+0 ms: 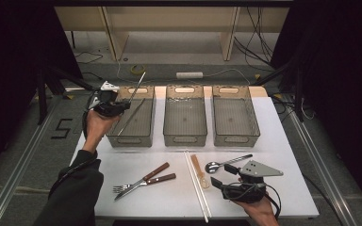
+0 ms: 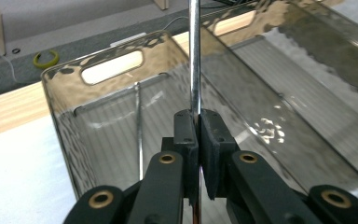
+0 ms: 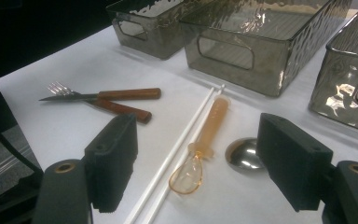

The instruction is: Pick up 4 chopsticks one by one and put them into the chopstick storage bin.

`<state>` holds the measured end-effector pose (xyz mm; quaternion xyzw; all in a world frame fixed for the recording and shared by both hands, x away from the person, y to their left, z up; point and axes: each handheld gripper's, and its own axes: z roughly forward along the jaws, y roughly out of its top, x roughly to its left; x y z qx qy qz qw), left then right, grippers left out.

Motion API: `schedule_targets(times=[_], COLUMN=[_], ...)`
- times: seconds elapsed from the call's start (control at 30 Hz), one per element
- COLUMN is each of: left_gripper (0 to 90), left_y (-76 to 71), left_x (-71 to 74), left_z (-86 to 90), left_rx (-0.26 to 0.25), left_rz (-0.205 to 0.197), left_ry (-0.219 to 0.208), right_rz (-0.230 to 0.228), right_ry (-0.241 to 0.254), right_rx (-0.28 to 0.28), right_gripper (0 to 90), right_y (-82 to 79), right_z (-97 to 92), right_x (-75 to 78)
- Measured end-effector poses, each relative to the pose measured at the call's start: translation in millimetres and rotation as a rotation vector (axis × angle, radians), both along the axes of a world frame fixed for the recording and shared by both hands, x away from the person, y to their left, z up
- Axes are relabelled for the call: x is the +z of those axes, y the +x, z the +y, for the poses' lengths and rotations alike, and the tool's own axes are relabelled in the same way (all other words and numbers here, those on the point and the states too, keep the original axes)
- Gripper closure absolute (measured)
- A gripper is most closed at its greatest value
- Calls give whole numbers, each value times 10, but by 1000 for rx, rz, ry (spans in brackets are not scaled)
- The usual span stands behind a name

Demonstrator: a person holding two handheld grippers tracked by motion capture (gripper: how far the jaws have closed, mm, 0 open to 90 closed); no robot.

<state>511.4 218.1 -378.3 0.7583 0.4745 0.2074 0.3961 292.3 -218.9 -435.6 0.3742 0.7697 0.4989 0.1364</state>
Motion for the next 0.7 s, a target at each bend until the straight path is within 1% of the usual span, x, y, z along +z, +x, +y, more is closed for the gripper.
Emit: schedule_targets(times=[0.1,0.13,0.17,0.2,0.23,0.27,0.37,0.43,0.5,0.7], left_gripper=[851,851,851,851,851,851,851,851,850,849], left_y=[67,84,94,103,113,128,155,160,159,162], left_x=[-69,-91,-106,-115,-125,-138,-172,-202,-234,-326], left_z=[30,36,34,35,38,47,58,65,60,88], left_rx=[17,18,19,21,27,32,37,39,38,43], left_rz=[17,26,26,24,24,30,32,37,41,49], left_ry=[-10,-28,-26,-5,-5,-14,2,-4,14,18], right_rz=[-1,-1,0,1,0,1,2,-2,0,-4], right_ry=[1,1,2,3,4,5,5,3,3,4], right_rx=[4,5,4,3,4,4,7,12,13,14], right_gripper=[303,303,303,303,303,303,303,303,303,303], right_y=[-2,-1,0,1,3,4,3,2,1,2], right_z=[3,3,3,1,-2,-4,0,3,4,7], right_x=[4,3,2,2,1,2,2,3,3,4])
